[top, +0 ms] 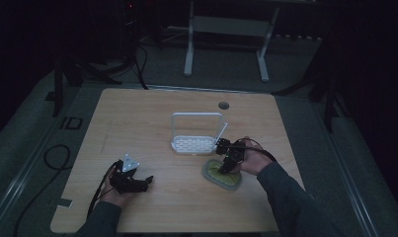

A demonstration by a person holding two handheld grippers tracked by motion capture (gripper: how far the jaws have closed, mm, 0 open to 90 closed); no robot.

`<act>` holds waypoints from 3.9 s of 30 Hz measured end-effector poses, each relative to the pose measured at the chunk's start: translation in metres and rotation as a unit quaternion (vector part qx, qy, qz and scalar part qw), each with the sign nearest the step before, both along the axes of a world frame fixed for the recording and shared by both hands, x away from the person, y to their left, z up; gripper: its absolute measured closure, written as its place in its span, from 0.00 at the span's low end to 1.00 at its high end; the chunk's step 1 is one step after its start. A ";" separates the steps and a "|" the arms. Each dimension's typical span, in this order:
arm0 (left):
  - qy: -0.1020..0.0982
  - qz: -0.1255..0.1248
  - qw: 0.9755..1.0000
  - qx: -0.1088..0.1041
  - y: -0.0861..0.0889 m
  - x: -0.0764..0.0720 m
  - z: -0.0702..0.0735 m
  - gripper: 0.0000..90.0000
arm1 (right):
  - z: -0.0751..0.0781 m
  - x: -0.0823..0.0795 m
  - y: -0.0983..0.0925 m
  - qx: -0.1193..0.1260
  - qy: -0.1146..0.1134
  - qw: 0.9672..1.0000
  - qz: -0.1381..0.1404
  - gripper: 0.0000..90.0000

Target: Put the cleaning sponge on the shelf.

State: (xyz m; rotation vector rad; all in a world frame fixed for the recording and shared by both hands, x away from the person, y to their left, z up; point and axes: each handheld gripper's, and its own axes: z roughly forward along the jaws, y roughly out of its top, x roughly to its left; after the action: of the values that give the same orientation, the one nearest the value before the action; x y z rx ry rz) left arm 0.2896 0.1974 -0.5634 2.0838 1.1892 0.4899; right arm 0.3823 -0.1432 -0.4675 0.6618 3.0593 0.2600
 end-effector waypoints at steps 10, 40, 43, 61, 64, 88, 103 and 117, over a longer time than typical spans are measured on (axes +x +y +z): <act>0.000 0.000 1.000 0.000 0.000 0.000 0.000 0.17 | -0.003 0.002 0.001 -0.012 0.012 1.000 0.005 0.57; 0.000 0.000 1.000 0.000 0.000 0.000 0.000 0.17 | -0.006 0.002 0.007 -0.036 0.018 0.999 0.022 0.68; 0.000 0.000 1.000 0.000 0.000 0.000 0.000 0.17 | -0.004 0.002 0.007 -0.038 0.017 0.999 0.023 0.68; 0.000 0.000 1.000 0.000 0.000 0.000 0.000 0.17 | -0.005 0.002 0.010 -0.056 0.027 0.998 0.032 0.73; 0.000 0.000 1.000 0.000 0.000 0.000 0.000 0.17 | -0.006 0.003 0.011 -0.057 0.027 0.997 0.034 0.74; -0.001 0.001 1.000 -0.001 0.000 0.000 0.000 0.17 | 0.006 0.001 0.020 -0.060 0.006 0.996 0.059 0.80; -0.001 0.001 1.000 0.000 0.000 0.000 0.000 0.17 | 0.021 -0.001 0.035 -0.053 -0.030 0.994 0.091 0.80; -0.001 0.001 1.000 -0.001 0.000 0.000 0.000 0.17 | 0.029 -0.003 0.047 -0.050 -0.057 0.991 0.108 0.80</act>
State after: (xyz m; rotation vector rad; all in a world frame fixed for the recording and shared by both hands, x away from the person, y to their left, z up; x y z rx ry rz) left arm 0.2896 0.1973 -0.5635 2.0815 1.1900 0.4913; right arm 0.3796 -0.0958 -0.4382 0.2990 3.0079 0.1379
